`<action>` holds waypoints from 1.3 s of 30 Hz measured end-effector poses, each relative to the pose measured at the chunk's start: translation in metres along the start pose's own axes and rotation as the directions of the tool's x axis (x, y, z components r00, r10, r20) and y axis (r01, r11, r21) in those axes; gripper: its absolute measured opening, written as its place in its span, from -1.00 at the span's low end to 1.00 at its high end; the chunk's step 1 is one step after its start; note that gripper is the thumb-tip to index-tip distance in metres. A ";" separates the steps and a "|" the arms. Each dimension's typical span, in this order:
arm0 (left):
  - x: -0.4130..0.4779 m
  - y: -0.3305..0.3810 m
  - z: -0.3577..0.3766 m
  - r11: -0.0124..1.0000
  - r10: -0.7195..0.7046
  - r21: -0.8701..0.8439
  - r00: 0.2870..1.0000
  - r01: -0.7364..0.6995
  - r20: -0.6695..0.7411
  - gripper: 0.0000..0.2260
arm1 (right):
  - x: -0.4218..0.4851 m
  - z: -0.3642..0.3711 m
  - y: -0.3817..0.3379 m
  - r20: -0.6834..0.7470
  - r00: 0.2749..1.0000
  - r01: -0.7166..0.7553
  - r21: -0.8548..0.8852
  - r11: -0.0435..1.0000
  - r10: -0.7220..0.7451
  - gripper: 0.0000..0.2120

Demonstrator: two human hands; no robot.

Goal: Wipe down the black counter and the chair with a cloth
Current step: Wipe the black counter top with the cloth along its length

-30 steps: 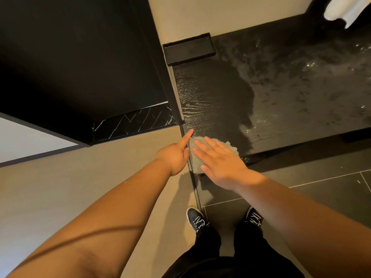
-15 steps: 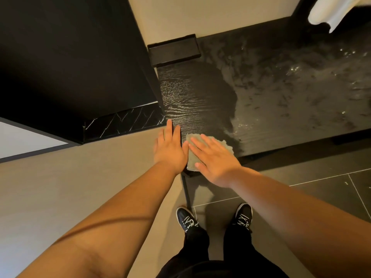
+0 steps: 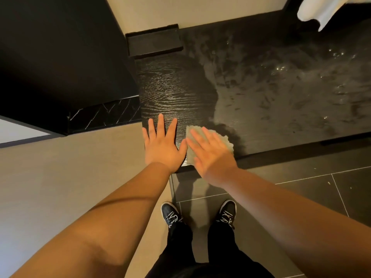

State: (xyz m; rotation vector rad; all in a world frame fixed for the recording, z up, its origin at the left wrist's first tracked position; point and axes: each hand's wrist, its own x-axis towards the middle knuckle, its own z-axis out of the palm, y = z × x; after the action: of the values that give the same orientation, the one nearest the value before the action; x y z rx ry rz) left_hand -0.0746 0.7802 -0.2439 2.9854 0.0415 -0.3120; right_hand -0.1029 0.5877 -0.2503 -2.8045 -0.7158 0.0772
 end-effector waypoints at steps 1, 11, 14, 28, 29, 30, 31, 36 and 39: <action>0.000 0.000 0.000 1.000 0.001 -0.003 1.000 -0.001 -0.005 -0.33 | 0.000 -0.001 0.002 0.012 0.999 0.045 0.017 0.999 -0.045 -0.44; -0.001 0.000 -0.001 1.000 0.007 -0.005 1.000 -0.007 -0.029 -0.33 | -0.010 -0.026 0.078 0.059 0.979 -0.191 -0.086 0.978 0.196 -0.39; 0.000 0.000 -0.001 1.000 0.008 -0.017 0.999 -0.008 -0.043 -0.33 | 0.000 -0.017 0.045 0.022 0.987 -0.159 -0.065 0.985 0.161 -0.38; 0.001 -0.001 -0.004 0.992 -0.058 -0.120 0.995 0.048 -0.078 -0.38 | 0.008 -0.031 0.113 0.051 0.992 -0.111 -0.056 0.992 0.114 -0.39; 0.002 -0.001 -0.003 0.992 -0.059 -0.118 0.995 0.049 -0.079 -0.38 | 0.012 -0.026 0.101 0.019 0.986 -0.166 -0.055 0.985 0.167 -0.40; 0.002 -0.001 -0.003 0.992 -0.062 -0.118 0.995 0.053 -0.079 -0.38 | 0.017 -0.022 0.086 0.009 0.980 -0.199 -0.060 0.978 0.200 -0.39; 0.001 -0.001 -0.004 0.991 -0.067 -0.117 0.995 0.058 -0.079 -0.37 | 0.021 -0.017 0.069 0.021 0.981 -0.194 -0.059 0.979 0.195 -0.37; 0.001 0.001 -0.005 0.991 -0.068 -0.125 0.994 0.057 -0.089 -0.37 | 0.023 -0.013 0.047 0.152 0.969 0.202 -0.041 0.978 -0.194 -0.36; 0.000 0.001 -0.005 0.991 -0.074 -0.120 0.994 0.064 -0.076 -0.37 | 0.013 -0.019 0.091 0.069 0.988 0.141 -0.008 0.990 -0.141 -0.37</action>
State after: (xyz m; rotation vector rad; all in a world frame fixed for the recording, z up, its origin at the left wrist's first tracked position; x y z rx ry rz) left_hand -0.0733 0.7801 -0.2387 2.8823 0.1659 -0.1901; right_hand -0.0468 0.5126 -0.2544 -2.7657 -0.9317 0.1439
